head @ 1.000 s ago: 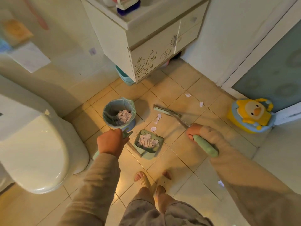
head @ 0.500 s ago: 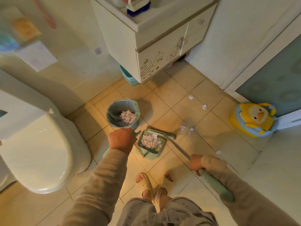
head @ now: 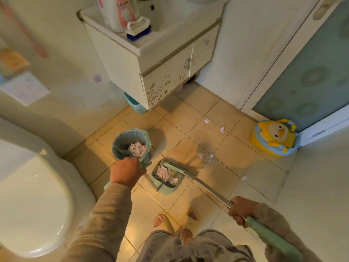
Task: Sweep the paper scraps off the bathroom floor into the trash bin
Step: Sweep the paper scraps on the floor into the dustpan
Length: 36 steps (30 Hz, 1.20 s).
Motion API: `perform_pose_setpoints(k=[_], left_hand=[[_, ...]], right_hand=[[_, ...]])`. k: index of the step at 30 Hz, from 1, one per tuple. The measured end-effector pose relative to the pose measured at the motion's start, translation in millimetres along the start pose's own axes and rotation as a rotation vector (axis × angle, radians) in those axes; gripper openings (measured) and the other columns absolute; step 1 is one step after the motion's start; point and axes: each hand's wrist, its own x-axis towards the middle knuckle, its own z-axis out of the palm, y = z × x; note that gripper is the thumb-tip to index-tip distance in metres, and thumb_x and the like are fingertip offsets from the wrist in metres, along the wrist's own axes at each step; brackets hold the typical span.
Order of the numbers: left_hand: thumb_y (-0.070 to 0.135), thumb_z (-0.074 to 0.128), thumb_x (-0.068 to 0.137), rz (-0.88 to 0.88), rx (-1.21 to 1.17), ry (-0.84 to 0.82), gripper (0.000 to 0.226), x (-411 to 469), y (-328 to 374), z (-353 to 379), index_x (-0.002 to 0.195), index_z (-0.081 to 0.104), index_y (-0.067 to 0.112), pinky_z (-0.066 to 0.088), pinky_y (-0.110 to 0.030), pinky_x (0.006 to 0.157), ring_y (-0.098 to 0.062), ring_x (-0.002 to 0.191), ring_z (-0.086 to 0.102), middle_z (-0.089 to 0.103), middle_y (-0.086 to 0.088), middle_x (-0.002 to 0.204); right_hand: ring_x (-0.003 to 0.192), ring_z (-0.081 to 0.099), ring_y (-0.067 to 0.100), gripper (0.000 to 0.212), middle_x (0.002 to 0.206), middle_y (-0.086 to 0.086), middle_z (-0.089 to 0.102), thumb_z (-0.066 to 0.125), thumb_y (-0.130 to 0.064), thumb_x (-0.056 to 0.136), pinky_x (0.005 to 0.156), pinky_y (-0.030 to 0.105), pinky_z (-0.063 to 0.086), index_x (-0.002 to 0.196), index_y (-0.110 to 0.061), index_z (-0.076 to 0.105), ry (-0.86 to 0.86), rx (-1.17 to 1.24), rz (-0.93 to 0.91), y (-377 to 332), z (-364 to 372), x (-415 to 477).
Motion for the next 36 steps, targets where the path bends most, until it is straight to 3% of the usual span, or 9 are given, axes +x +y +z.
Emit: perform_pose_setpoints(k=[9, 14, 17, 20, 24, 28, 31, 34, 36], left_hand=[[0.059, 0.051, 0.086, 0.165, 0.122, 0.018, 0.040, 5.5, 19.8, -0.6, 0.100, 0.063, 0.024, 0.056, -0.026, 0.067, -0.013, 0.073, 0.064, 0.068, 0.004, 0.085], [0.056, 0.052, 0.087, 0.184, 0.115, 0.026, 0.044, 34.3, 51.4, -13.2, 0.113, 0.060, 0.020, 0.055, -0.026, 0.075, -0.015, 0.086, 0.065, 0.068, 0.000, 0.099], [0.055, 0.049, 0.089, 0.228, 0.084, -0.037, 0.045, 55.8, 68.5, -19.3, 0.114, 0.060, 0.019, 0.054, -0.031, 0.085, -0.018, 0.095, 0.064, 0.067, -0.004, 0.106], [0.054, 0.047, 0.090, 0.296, 0.155, -0.018, 0.043, 72.3, 86.8, -27.3, 0.111, 0.061, 0.019, 0.051, -0.034, 0.081, -0.022, 0.095, 0.065, 0.068, -0.004, 0.104], [0.049, 0.048, 0.093, 0.350, 0.080, -0.081, 0.043, 96.8, 100.8, -33.5, 0.119, 0.057, 0.016, 0.047, -0.036, 0.096, -0.024, 0.107, 0.060, 0.064, -0.008, 0.115], [0.053, 0.049, 0.091, 0.460, 0.174, -0.024, 0.039, 129.1, 100.8, -46.8, 0.107, 0.060, 0.019, 0.051, -0.031, 0.080, -0.019, 0.090, 0.064, 0.067, -0.003, 0.100], [0.051, 0.053, 0.089, 0.504, 0.178, -0.019, 0.037, 148.6, 98.9, -51.7, 0.105, 0.063, 0.019, 0.051, -0.031, 0.076, -0.022, 0.092, 0.066, 0.069, -0.004, 0.099], [0.052, 0.055, 0.088, 0.555, 0.236, 0.059, 0.037, 161.8, 99.7, -55.4, 0.098, 0.066, 0.018, 0.049, -0.028, 0.068, -0.021, 0.086, 0.068, 0.071, -0.002, 0.092], [0.052, 0.056, 0.087, 0.578, 0.254, 0.089, 0.037, 167.8, 99.3, -58.7, 0.095, 0.066, 0.018, 0.043, -0.026, 0.062, -0.021, 0.082, 0.068, 0.071, -0.002, 0.089]], right_hand=[[0.031, 0.040, 0.004, 0.018, 0.059, 0.004, 0.045, 0.044, 0.001, 0.092, 0.034, 0.015, 0.037, 0.078, -0.009, 0.041, 0.137, 0.161, -0.026, 26.7, -28.4, -6.9], [0.023, 0.039, 0.003, 0.022, 0.058, 0.007, 0.043, 0.043, 0.004, 0.092, 0.031, 0.012, 0.036, 0.074, -0.007, 0.040, 0.222, 0.285, 0.017, 37.0, -42.9, -2.0], [0.034, 0.043, 0.009, 0.024, 0.059, 0.008, 0.044, 0.045, 0.003, 0.091, 0.030, 0.013, 0.035, 0.071, -0.008, 0.038, 0.278, 0.309, 0.045, 36.5, -50.2, 4.0], [0.048, 0.043, 0.015, 0.023, 0.062, 0.008, 0.045, 0.046, 0.000, 0.091, 0.033, 0.017, 0.037, 0.072, -0.009, 0.037, 0.326, 0.315, 0.081, 28.0, -58.5, 10.7], [0.043, 0.048, 0.015, 0.022, 0.052, 0.007, 0.052, 0.046, -0.003, 0.091, 0.044, 0.020, 0.040, 0.070, -0.004, 0.043, 0.371, 0.308, 0.129, 1.6, -71.5, 20.9], [0.055, 0.044, 0.018, 0.007, 0.065, 0.008, 0.048, 0.045, -0.004, 0.090, 0.057, 0.026, 0.040, 0.086, -0.002, 0.049, 0.384, 0.449, 0.145, -29.8, -81.2, 44.9], [0.059, 0.045, 0.020, 0.019, 0.068, 0.009, 0.050, 0.044, -0.011, 0.092, 0.067, 0.030, 0.043, 0.079, 0.002, 0.052, 0.381, 0.408, 0.229, -59.3, -72.8, 65.4], [0.071, 0.050, 0.022, 0.023, 0.088, 0.011, 0.056, 0.044, -0.015, 0.093, 0.074, 0.029, 0.042, 0.090, 0.003, 0.057, 0.341, 0.343, 0.266, -75.9, -47.9, 80.1], [0.065, 0.050, 0.021, 0.024, 0.071, 0.010, 0.064, 0.044, -0.014, 0.093, 0.073, 0.029, 0.044, 0.073, -0.002, 0.050, 0.249, 0.369, 0.279, -76.9, -24.8, 79.9]])
